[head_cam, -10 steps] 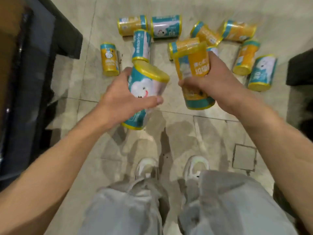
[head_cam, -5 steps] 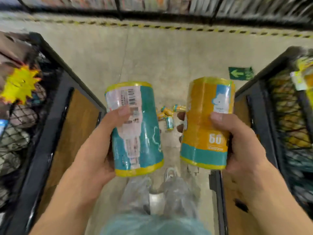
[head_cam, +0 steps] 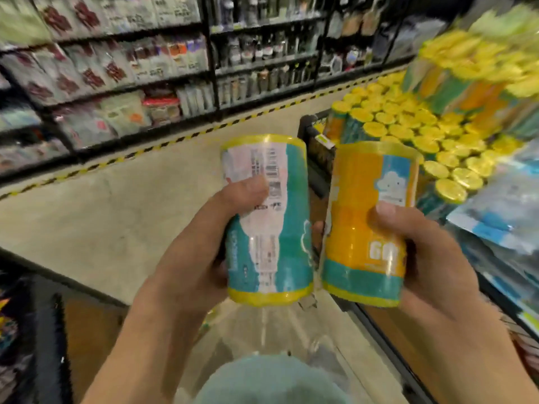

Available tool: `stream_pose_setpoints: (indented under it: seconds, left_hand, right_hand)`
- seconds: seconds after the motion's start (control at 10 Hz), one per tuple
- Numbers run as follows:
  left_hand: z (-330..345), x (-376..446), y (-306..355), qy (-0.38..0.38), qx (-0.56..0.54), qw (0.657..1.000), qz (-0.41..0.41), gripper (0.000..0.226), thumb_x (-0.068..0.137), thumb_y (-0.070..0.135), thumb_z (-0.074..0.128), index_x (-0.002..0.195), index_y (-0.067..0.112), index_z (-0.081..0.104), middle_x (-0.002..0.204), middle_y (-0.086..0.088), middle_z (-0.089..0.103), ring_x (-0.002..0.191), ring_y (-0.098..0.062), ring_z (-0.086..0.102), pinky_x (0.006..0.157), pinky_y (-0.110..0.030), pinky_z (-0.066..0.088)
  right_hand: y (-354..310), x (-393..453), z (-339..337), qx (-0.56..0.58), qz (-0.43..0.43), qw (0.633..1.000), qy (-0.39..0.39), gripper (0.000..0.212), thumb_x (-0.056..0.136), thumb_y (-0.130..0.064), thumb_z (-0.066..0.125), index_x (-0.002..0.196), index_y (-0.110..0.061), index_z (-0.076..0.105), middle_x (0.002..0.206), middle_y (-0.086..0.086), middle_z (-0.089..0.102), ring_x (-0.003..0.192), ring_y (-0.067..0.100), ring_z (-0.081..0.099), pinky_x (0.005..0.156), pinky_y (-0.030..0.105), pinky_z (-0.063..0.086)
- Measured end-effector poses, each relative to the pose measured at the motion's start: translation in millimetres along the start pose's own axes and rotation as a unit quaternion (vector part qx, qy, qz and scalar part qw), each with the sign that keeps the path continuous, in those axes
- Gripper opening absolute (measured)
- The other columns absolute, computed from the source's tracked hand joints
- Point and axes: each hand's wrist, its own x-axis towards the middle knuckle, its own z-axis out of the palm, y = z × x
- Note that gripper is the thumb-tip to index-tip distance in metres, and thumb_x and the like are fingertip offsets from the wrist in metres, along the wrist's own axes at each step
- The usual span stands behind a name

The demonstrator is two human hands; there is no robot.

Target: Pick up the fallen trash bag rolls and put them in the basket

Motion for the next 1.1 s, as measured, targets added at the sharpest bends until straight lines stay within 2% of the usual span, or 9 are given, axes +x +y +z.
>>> stream_pose_setpoints:
  seconds: [0.1,0.2,0.3,0.4,0.5,0.7,0.8,0.9,1.1]
  left_hand:
    - [36.3,17.7,8.7,-0.087,-0.195,0.973,-0.086,0.032,0.078,0.027,0.068,0.105,0.011,0.076,0.107,-0.017,0.073,0.095,-0.031,0.07,0.084,-0.043,0.058]
    - [56.7,25.5,-10.0,-0.211,-0.125,0.969,0.008,0.032,0.07,-0.025,0.046,0.069,-0.009,0.073,0.078,-0.023,0.074,0.06,0.0,0.068,0.065,-0.011,0.053]
    - [107.8,20.9,-2.8,-0.229,-0.098,0.964,-0.094,0.074,0.072,0.064,0.071,0.093,-0.007,0.065,0.084,-0.02,0.073,0.047,0.014,0.057,0.059,-0.003,0.043]
    - [174.0,23.6,-26.6,-0.26,-0.209,0.926,-0.177,0.079,0.052,0.051,0.087,0.118,0.01,0.072,0.109,-0.017,0.072,0.091,-0.022,0.072,0.087,-0.038,0.057]
    - [235.0,2.1,-48.0,-0.286,-0.271,0.895,-0.212,0.06,0.058,0.037,0.08,0.111,0.009,0.075,0.112,-0.02,0.071,0.091,-0.032,0.072,0.078,-0.047,0.06]
    - [357.4,-56.1,-77.3,-0.347,-0.264,0.859,-0.268,0.045,0.056,0.034,0.08,0.091,0.007,0.08,0.091,-0.017,0.076,0.075,-0.03,0.075,0.062,-0.04,0.06]
    - [413.0,-83.7,-93.0,-0.424,-0.237,0.823,-0.294,0.039,0.075,0.034,0.065,0.096,0.004,0.079,0.097,-0.018,0.075,0.085,-0.032,0.074,0.072,-0.042,0.06]
    - [465.9,-105.4,-106.9,-0.413,-0.211,0.83,-0.31,0.04,0.071,0.035,0.054,0.08,0.006,0.08,0.084,-0.016,0.075,0.069,-0.031,0.073,0.059,-0.038,0.059]
    - [564.2,-133.9,-138.7,-0.526,-0.108,0.769,-0.347,0.061,0.049,0.037,0.09,0.101,0.008,0.078,0.105,-0.016,0.075,0.094,-0.028,0.073,0.081,-0.039,0.057]
  right_hand:
    - [-11.4,-49.6,-9.8,0.003,-0.04,0.992,0.119,0.084,0.032,-0.034,0.098,0.111,-0.016,0.077,0.104,0.018,0.076,0.092,0.036,0.076,0.076,0.054,0.06]
    - [-25.4,-110.3,-17.1,-0.024,-0.095,0.974,0.206,0.067,0.039,-0.02,0.094,0.104,-0.015,0.079,0.101,0.02,0.076,0.086,0.035,0.076,0.065,0.048,0.062]
    - [-35.2,-166.5,-21.6,-0.023,-0.158,0.947,0.277,0.031,0.058,-0.013,0.076,0.087,-0.019,0.083,0.094,0.017,0.077,0.079,0.029,0.077,0.068,0.048,0.064]
    - [-37.6,-222.4,-30.2,-0.015,-0.218,0.929,0.298,0.052,0.041,-0.033,0.097,0.089,-0.019,0.081,0.091,0.014,0.077,0.076,0.027,0.076,0.066,0.043,0.063]
    - [-37.9,-283.4,-41.8,-0.018,-0.256,0.904,0.343,0.066,0.036,-0.042,0.098,0.095,-0.018,0.08,0.095,0.015,0.077,0.079,0.027,0.076,0.072,0.045,0.063]
    - [-39.7,-416.4,-60.7,0.009,-0.299,0.856,0.422,0.08,0.033,-0.038,0.101,0.105,-0.011,0.077,0.104,0.023,0.074,0.083,0.033,0.075,0.081,0.056,0.06]
    - [-37.9,-476.2,-70.1,0.003,-0.306,0.828,0.469,0.08,0.033,-0.041,0.1,0.104,-0.012,0.077,0.109,0.025,0.073,0.09,0.038,0.072,0.087,0.063,0.054]
    - [-31.8,-533.1,-73.6,0.026,-0.328,0.789,0.518,0.083,0.028,-0.041,0.1,0.103,-0.011,0.078,0.105,0.025,0.073,0.085,0.037,0.074,0.08,0.058,0.059]
    - [-17.6,-622.3,-80.0,0.065,-0.377,0.692,0.612,0.087,0.029,-0.043,0.099,0.106,-0.011,0.077,0.105,0.023,0.073,0.082,0.036,0.073,0.081,0.059,0.057]
